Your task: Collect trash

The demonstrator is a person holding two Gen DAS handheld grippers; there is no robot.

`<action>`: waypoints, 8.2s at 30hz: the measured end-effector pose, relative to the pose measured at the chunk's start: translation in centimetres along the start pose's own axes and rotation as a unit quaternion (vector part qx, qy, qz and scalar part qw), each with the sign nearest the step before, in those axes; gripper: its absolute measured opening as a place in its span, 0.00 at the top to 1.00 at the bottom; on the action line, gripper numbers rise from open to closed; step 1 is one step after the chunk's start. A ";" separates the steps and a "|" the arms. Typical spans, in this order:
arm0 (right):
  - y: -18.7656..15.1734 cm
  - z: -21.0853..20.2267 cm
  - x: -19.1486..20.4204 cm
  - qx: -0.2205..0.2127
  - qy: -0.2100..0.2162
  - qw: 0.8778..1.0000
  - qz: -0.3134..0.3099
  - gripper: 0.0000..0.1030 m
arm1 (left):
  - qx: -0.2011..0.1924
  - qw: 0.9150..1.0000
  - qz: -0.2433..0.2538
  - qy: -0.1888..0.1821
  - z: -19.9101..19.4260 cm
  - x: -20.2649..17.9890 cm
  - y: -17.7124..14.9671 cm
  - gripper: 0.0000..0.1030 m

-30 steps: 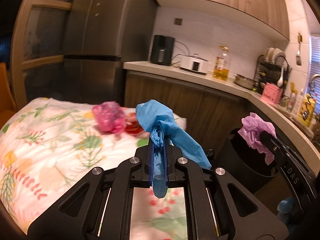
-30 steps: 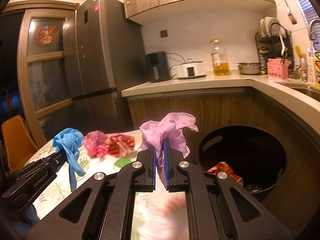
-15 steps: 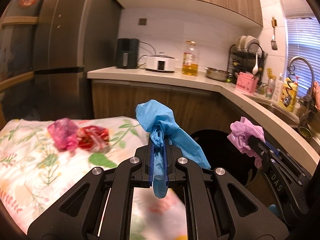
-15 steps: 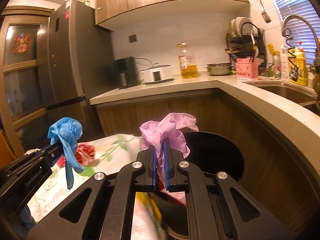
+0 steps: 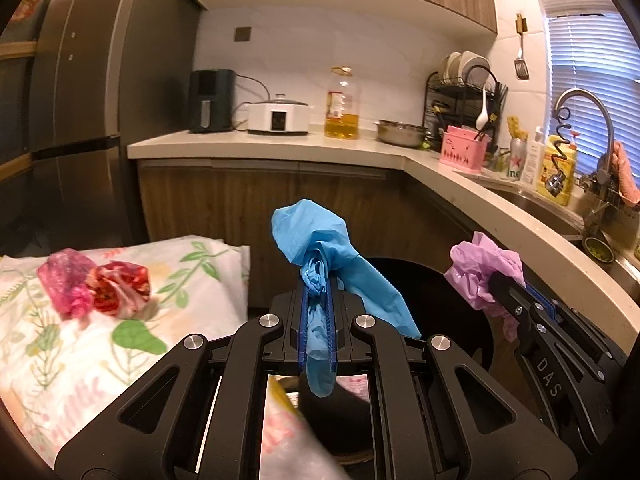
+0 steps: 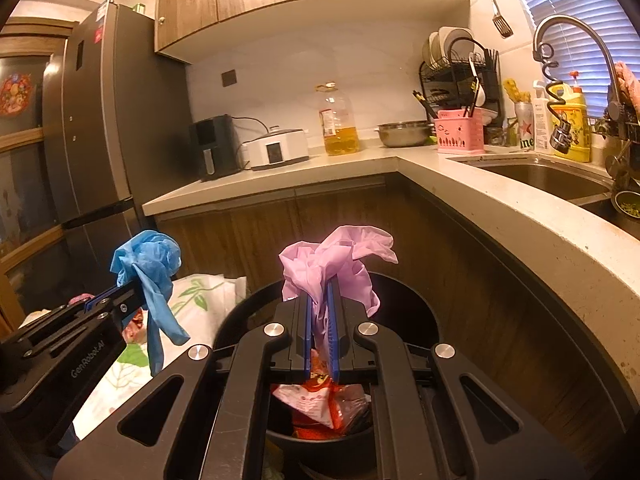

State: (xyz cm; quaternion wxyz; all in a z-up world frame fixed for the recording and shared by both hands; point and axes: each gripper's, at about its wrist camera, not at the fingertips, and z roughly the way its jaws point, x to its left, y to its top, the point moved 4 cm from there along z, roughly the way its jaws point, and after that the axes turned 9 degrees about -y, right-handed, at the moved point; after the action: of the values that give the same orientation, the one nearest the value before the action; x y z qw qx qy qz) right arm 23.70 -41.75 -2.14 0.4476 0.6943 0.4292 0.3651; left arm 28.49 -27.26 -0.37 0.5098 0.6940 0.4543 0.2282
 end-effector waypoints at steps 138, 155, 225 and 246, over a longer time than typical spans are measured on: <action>-2.1 -3.3 19.0 0.018 0.188 0.977 -0.095 0.92 | -0.045 0.972 -0.171 0.153 -12.4 21.3 -3.8 0.98; 0.4 -3.9 8.1 -0.016 0.095 0.994 -0.046 0.92 | -0.025 0.995 -0.081 0.059 -7.0 9.1 -1.4 0.98; -4.4 -10.2 4.2 0.024 0.001 0.999 -0.045 0.06 | 0.012 0.993 -0.026 0.118 -13.1 8.4 -7.3 0.06; -9.0 -19.7 8.0 0.037 0.018 0.996 -0.083 0.06 | 0.002 0.988 -0.047 0.146 -23.7 10.1 -11.9 0.06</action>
State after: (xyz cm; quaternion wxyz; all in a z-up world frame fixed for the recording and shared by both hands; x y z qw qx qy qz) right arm 6.67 -26.26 -3.01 0.4429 0.6657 0.5061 0.3234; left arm 10.14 -5.93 -3.85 0.4468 0.6317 0.5568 0.3021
